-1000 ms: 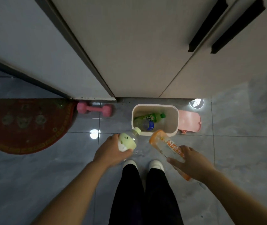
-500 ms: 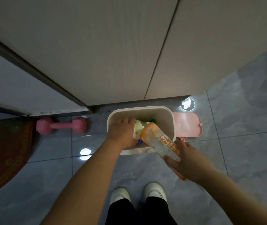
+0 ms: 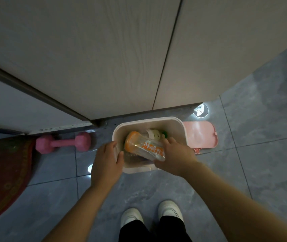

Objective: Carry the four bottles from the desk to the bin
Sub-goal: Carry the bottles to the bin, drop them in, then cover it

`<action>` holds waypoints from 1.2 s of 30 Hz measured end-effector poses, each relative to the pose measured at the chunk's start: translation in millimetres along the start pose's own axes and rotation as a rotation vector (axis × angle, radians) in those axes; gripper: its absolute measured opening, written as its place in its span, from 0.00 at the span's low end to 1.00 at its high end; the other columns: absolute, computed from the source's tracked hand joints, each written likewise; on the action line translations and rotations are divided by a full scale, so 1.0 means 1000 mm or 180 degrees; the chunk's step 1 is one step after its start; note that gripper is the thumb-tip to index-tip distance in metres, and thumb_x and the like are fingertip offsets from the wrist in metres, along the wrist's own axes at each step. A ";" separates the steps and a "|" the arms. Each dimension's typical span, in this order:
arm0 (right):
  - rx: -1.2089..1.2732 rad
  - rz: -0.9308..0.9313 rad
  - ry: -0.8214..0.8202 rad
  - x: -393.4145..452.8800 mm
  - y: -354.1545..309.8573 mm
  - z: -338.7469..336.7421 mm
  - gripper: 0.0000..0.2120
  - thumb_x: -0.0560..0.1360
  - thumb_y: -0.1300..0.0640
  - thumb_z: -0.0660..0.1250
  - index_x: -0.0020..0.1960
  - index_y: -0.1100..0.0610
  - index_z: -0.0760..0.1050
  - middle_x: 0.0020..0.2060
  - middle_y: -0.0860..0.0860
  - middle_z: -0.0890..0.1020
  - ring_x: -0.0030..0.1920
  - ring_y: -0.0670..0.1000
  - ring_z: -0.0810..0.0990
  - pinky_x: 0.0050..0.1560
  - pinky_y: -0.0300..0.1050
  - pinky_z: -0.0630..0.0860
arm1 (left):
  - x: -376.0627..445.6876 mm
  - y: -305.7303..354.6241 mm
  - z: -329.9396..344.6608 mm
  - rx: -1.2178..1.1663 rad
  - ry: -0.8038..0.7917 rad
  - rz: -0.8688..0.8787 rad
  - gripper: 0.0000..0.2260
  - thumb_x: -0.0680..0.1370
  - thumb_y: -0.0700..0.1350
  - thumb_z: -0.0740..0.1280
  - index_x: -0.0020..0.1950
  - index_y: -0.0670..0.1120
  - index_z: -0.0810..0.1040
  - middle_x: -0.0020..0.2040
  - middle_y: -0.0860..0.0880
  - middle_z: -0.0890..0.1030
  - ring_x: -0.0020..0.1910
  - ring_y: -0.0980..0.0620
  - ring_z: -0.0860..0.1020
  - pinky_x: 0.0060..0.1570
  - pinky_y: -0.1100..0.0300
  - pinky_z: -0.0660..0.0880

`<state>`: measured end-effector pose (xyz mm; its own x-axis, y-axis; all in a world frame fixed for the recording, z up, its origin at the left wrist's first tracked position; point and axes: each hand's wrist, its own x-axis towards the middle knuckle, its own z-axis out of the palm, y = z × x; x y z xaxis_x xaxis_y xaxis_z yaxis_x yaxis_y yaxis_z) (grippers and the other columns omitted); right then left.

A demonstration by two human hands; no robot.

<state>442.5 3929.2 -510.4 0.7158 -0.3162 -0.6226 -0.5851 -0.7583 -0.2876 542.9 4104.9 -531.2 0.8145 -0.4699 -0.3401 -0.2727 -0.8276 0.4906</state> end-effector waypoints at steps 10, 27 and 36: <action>0.0117 -0.0015 -0.0057 0.019 -0.004 0.023 0.32 0.72 0.42 0.64 0.71 0.51 0.60 0.69 0.51 0.70 0.69 0.55 0.68 0.71 0.54 0.63 | -0.020 -0.005 0.001 -0.0459 0.0145 -0.0538 0.16 0.76 0.44 0.65 0.64 0.41 0.73 0.62 0.43 0.76 0.62 0.45 0.73 0.61 0.52 0.70; 0.0960 0.1037 0.0086 -0.042 0.076 0.020 0.21 0.78 0.49 0.58 0.70 0.51 0.64 0.68 0.51 0.71 0.65 0.53 0.73 0.62 0.49 0.74 | -0.038 0.007 0.006 -0.0566 -0.0140 -0.0828 0.10 0.77 0.38 0.63 0.57 0.38 0.77 0.53 0.40 0.81 0.45 0.47 0.77 0.45 0.58 0.69; 0.0555 0.1420 0.0055 0.025 0.122 0.077 0.20 0.78 0.55 0.57 0.70 0.54 0.65 0.69 0.53 0.71 0.66 0.55 0.72 0.64 0.52 0.73 | 0.026 -0.017 0.043 -0.0206 0.0146 -0.0713 0.10 0.79 0.41 0.60 0.51 0.36 0.76 0.47 0.37 0.80 0.45 0.41 0.77 0.40 0.56 0.66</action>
<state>359.8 3872.5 -616.6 0.3856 -0.5995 -0.7013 -0.8908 -0.4399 -0.1138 546.8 4093.6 -582.9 0.8738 -0.2613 -0.4102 -0.0505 -0.8876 0.4578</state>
